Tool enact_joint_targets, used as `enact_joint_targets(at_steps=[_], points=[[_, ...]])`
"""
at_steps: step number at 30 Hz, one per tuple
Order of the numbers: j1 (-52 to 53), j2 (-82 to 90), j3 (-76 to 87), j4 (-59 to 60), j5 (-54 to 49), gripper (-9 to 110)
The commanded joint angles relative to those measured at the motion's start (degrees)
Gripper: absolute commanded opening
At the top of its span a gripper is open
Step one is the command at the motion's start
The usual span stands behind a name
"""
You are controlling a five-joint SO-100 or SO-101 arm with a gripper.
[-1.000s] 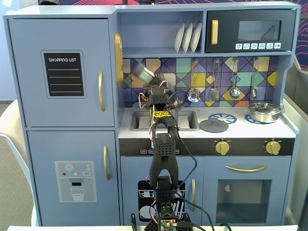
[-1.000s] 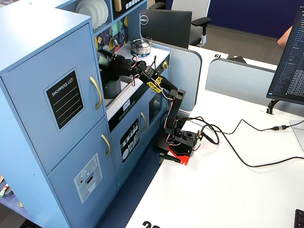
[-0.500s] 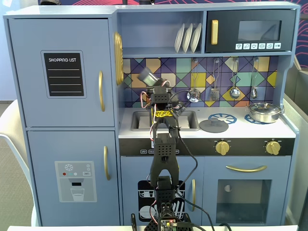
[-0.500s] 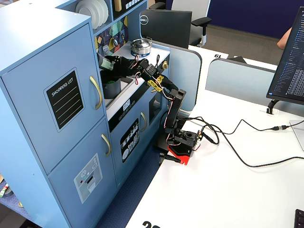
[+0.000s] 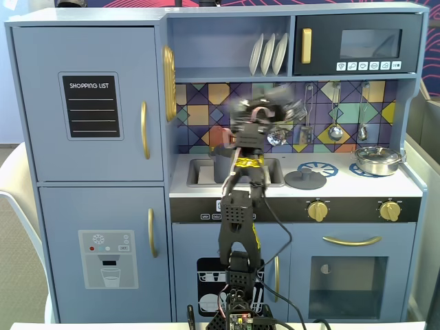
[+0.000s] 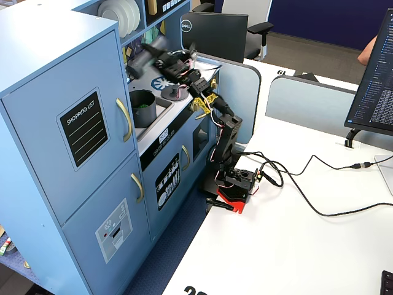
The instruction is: Put salt in the gray recipient
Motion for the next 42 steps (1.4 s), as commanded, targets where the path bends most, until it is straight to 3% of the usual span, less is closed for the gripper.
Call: enact_joint_targets(at_steps=[1,5,10,28,42], points=[[14.2,2.1,3.3,-9.3,-51.2,0],[23.8,-2.2,4.0,-15.9,-67.3,0],[28.6,-4.0,9.1,-20.4,-71.5,0],[29.3,-7.0,22.9,-34.5,-66.4,0],[29.5,-9.8,25.3,-38.8,-66.0,0]])
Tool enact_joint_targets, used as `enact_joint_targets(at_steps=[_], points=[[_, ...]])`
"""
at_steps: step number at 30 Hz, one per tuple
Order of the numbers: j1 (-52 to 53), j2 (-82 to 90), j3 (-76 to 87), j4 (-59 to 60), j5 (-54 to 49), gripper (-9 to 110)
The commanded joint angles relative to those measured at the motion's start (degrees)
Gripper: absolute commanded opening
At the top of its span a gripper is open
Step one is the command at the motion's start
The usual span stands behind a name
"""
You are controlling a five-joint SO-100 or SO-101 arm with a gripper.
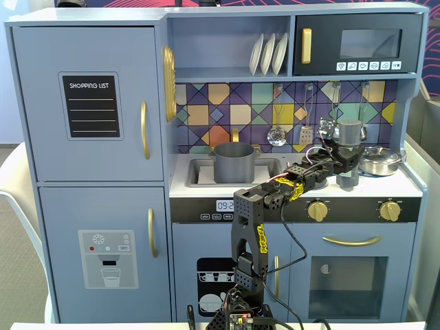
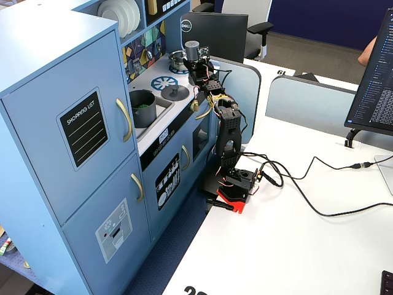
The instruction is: Put salt in the gray recipient
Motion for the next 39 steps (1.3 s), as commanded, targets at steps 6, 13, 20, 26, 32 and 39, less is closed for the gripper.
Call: enact_joint_targets(at_steps=[6,13,20,26,32,39], points=[[1.1,0.7,2.5,-2.5,0.9,0],[1.8,0.5,2.8,-2.2,2.4,19],[3.3,4.8,4.2,0.0,2.1,49],[4.0,25.6,16.2,11.6,3.3,46],[-7.4,56.2,26.8,51.7,4.5,5],[-33.8,76.2,46.1,78.9,-6.3,0]])
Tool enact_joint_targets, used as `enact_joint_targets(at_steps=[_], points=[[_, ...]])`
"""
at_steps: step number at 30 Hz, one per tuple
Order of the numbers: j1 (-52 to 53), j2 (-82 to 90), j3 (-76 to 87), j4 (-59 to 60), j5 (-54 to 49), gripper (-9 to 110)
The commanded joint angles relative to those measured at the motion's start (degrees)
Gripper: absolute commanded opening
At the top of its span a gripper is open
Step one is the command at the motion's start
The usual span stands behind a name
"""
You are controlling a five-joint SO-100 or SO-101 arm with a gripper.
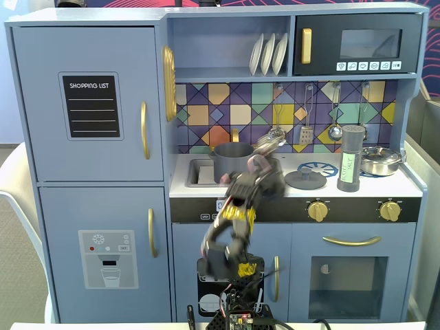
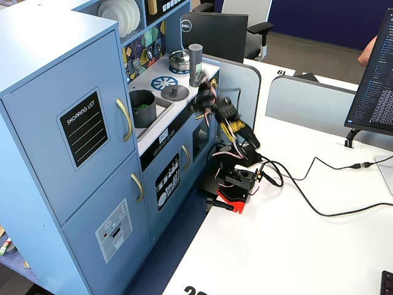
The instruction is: Put salt in the gray recipient
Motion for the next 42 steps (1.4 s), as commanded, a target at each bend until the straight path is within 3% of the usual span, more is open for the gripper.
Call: enact_joint_targets(at_steps=[1,9,12,18,42], points=[[-14.0,10.3,10.5,12.5,-2.2,0],[-21.8,21.9,40.3,6.9,3.3,0],[-22.1,22.9,45.8,7.4,-2.8,2],[-24.8,22.9,45.8,14.5,-2.9,4],[-24.4,22.9,45.8,14.6,-2.7,7]])
